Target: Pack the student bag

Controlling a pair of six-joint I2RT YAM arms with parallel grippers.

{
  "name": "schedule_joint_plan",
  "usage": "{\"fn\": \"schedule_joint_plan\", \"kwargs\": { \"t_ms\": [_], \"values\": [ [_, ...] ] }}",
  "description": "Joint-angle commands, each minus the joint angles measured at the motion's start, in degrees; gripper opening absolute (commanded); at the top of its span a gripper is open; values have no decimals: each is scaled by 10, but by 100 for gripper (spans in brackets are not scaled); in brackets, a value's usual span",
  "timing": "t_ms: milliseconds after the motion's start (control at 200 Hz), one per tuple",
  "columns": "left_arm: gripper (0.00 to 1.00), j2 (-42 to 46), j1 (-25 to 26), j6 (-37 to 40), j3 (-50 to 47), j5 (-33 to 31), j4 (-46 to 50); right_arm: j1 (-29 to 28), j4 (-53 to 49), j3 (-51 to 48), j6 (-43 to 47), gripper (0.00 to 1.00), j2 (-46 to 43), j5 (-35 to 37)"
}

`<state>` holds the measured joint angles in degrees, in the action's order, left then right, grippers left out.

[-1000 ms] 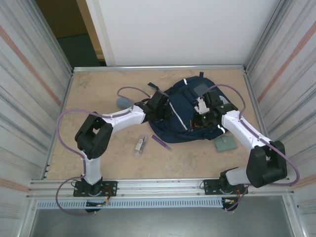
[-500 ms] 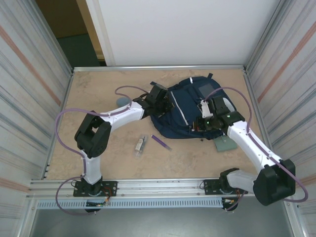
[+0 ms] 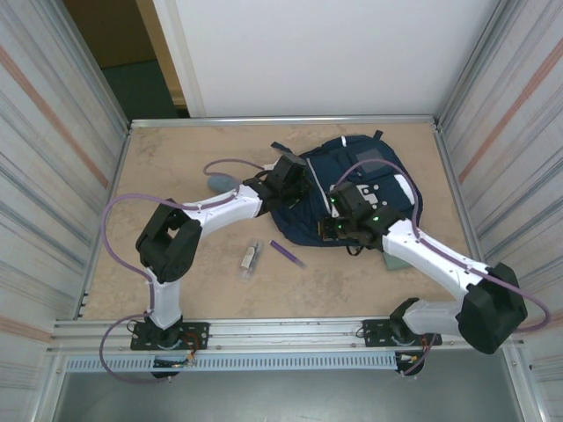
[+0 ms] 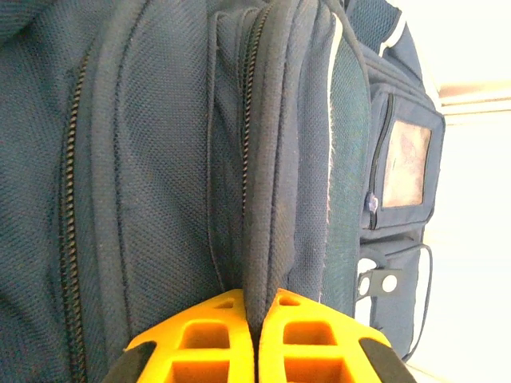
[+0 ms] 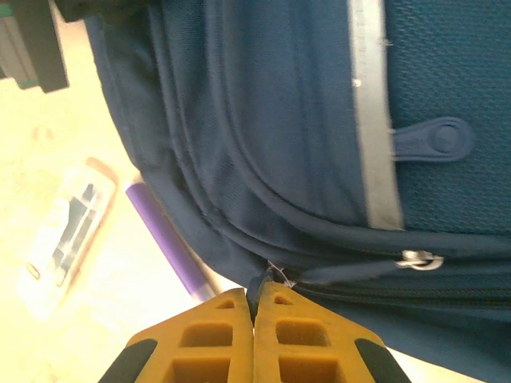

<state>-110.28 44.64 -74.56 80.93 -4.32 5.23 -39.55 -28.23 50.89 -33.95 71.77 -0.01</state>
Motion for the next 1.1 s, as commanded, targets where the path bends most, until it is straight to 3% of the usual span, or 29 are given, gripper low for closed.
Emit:
{"fn": "schedule_joint_plan", "kwargs": {
  "t_ms": [0, 100, 180, 366, 441, 591, 681, 802, 932, 1092],
  "values": [
    [0, -16, 10, -21, 9, -25, -72, -36, 80, 25, -96, 7, 7, 44],
    [0, -20, 6, -11, -3, -9, -102, -59, 92, 14, -104, 12, 7, 85],
    [28, -21, -6, -13, -28, 31, -143, -61, 65, 9, -93, 22, 3, 94],
    [45, 20, -53, 117, -56, 190, -152, -57, -15, 1, 10, 38, -30, 39],
    [46, 56, -67, 183, -66, 231, -103, -35, -73, 3, 28, 45, -51, 50],
    [46, 128, -70, 328, -87, 255, 9, 73, -134, 11, 64, 48, -60, -23],
    [47, 141, -59, 378, -82, 258, 63, 119, -150, 26, 80, 50, -49, -64],
    [48, 118, -35, 395, -56, 250, 103, 142, -150, 52, 113, 56, -16, -78],
    [49, 73, -7, 382, -19, 246, 123, 170, -157, 67, 80, 58, 21, -51],
    [50, 14, 26, 386, 39, 237, 179, 170, -121, 42, 60, 59, 22, -83]
  ]
}}
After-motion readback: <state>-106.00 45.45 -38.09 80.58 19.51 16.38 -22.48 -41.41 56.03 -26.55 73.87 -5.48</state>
